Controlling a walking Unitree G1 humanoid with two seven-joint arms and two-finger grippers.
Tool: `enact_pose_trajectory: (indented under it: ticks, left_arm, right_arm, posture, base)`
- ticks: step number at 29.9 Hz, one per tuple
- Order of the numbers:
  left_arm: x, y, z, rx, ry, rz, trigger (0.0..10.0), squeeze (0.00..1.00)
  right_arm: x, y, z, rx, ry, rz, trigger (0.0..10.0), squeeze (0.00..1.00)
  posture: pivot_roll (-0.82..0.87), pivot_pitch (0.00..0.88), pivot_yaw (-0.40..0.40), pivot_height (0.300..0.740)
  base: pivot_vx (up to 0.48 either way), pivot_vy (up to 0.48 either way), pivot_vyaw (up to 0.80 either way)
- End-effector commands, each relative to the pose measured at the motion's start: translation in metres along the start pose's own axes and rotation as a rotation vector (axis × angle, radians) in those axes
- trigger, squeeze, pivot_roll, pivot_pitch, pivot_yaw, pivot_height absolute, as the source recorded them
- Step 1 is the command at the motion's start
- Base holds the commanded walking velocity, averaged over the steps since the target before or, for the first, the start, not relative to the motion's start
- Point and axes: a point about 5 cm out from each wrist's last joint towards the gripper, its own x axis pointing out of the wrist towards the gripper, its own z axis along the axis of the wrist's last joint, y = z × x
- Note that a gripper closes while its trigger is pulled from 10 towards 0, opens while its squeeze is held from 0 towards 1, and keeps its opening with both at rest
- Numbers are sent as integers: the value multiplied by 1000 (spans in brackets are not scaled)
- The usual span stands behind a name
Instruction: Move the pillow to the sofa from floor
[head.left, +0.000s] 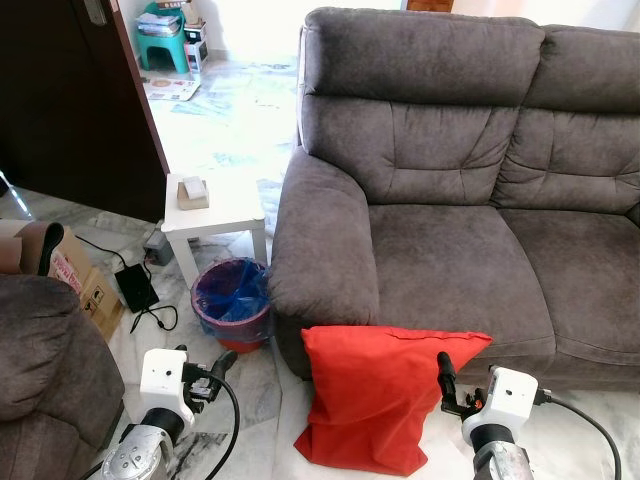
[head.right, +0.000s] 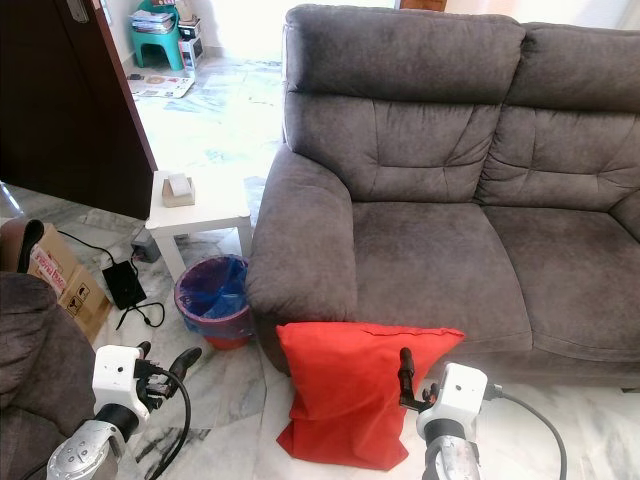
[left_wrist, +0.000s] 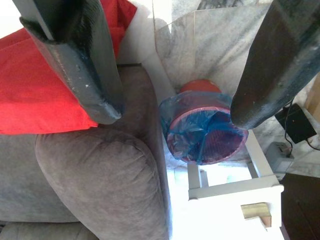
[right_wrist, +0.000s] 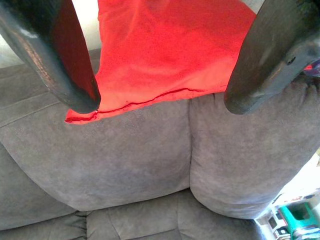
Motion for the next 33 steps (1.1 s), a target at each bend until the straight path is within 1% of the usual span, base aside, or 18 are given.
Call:
enact_pose_trajectory:
  ticks: [1, 4, 11, 21, 26, 33]
  left_arm:
    - [-1, 0, -1, -6, 11, 1, 10000, 0]
    - [-1, 2, -2, -19, 16, 18, 10000, 0]
    - [-1, 2, -3, -20, 22, 19, 10000, 0]
    - [0, 2, -5, -42, 32, 22, 10000, 0]
    - [-1, 2, -7, -41, 44, 20, 10000, 0]
    - [-2, 3, -6, -46, 43, 27, 10000, 0]
  right_arm:
    - [-1, -5, -4, 6, 30, -21, 10000, 0]
    - [-1, -5, -6, 9, 45, -25, 10000, 0]
    - [-1, -4, -6, 10, 43, -25, 10000, 0]
    - [0, -1, -4, 12, 26, -13, 10000, 0]
    - [4, -2, 0, 17, 17, -36, 10000, 0]
    - [8, -2, 3, 15, 9, -33, 10000, 0]
  posture:
    - [73, 93, -5, 740]
    - [71, 93, -6, 740]
    - [73, 93, -6, 740]
    - [74, 92, -5, 740]
    - [73, 92, -3, 740]
    - [77, 92, -6, 740]
  base:
    - [0, 0, 0]
    - [0, 0, 0]
    - [0, 0, -721]
    - [0, 0, 0]
    - [248, 0, 0]
    - [258, 0, 0]
